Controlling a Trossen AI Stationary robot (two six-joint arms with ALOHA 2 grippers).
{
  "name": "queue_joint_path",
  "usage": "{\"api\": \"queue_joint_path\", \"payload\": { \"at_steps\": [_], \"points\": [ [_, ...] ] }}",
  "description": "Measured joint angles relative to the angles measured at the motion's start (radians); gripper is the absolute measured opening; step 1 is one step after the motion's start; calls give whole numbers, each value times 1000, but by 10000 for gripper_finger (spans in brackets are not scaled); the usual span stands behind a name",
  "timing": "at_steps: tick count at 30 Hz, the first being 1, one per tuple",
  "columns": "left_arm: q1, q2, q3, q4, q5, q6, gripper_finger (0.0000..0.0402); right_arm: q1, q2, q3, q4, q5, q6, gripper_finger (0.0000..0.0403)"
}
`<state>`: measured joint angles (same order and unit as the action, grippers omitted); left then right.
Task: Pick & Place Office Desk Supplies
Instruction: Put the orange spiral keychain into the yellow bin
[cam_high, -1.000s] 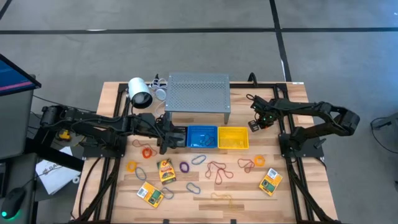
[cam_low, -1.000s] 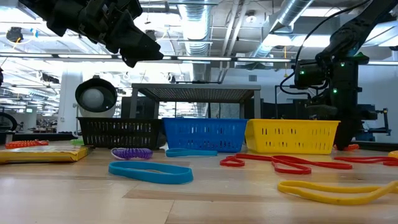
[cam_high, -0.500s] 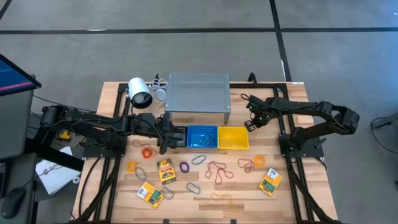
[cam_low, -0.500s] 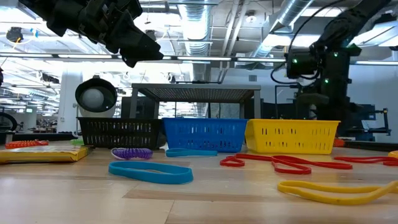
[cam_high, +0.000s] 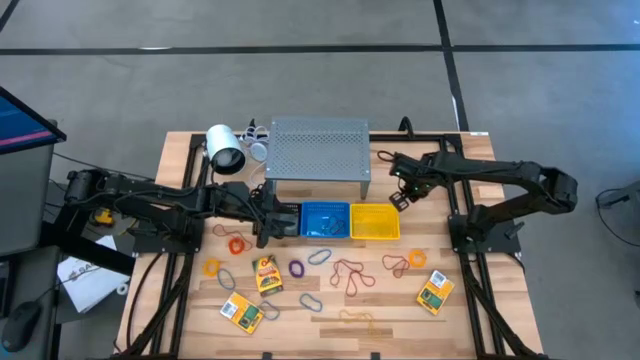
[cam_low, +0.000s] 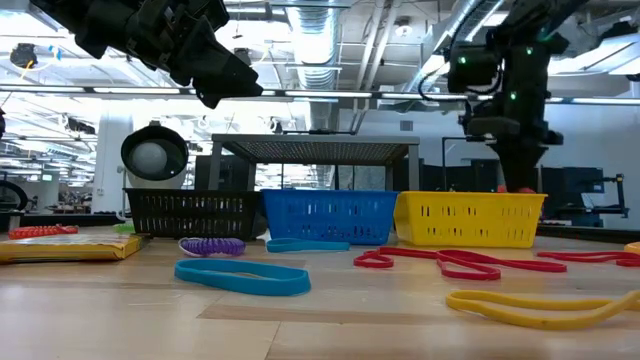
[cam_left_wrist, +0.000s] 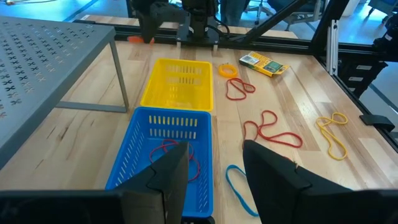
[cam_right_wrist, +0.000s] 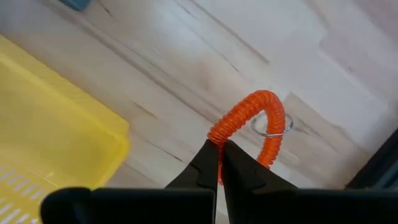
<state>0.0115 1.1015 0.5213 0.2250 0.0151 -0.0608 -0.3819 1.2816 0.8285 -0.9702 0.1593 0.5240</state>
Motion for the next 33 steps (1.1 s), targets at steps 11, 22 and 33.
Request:
{"api": "queue_joint_path", "payload": {
  "at_steps": [11,22,33],
  "points": [
    [0,0,0,0,0,1,149,119,0,84,27,7,0,1],
    [0,0,0,0,0,3,149,252,0,98,162,-35,8,1],
    [0,0,0,0,0,3,149,339,73,97,277,-33,8,5]
  ]
}}
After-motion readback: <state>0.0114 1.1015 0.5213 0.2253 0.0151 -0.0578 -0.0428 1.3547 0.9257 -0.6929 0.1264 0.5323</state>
